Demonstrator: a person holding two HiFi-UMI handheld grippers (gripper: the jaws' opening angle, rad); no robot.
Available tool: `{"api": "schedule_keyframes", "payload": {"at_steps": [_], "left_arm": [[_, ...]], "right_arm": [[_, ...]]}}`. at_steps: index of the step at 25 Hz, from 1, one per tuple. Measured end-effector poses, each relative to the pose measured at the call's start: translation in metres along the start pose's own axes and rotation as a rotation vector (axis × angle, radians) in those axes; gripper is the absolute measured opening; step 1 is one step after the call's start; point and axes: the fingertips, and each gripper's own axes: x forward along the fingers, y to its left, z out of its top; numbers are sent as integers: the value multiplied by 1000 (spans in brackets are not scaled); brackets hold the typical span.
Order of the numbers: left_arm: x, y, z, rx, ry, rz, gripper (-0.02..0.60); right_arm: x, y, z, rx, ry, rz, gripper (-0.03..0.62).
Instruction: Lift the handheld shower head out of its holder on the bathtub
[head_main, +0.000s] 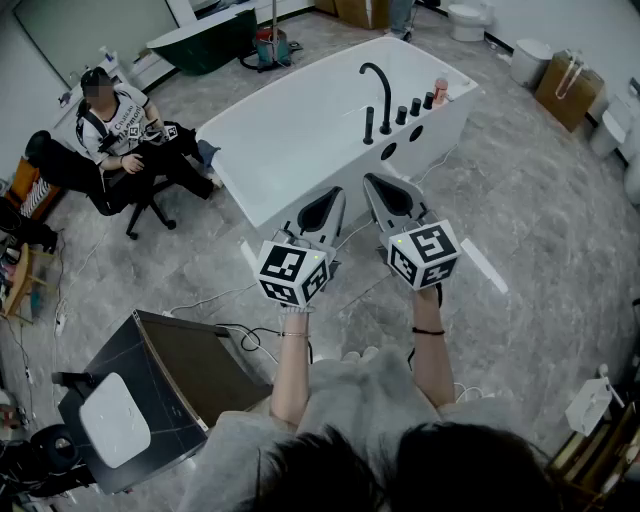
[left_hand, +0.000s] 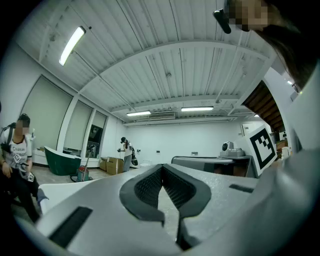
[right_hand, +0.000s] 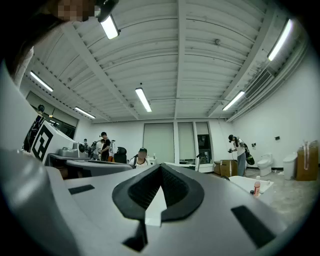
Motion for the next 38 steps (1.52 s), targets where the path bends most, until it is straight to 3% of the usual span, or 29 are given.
{"api": "schedule_keyframes", "payload": {"at_steps": [16, 38], "left_arm": [[11, 3, -7, -4, 9, -7, 5], [74, 19, -31, -40, 40, 34, 5]], "right_arm": [[5, -7, -6, -5, -2, -2, 0], [34, -67, -24, 27, 8, 20, 0]]}}
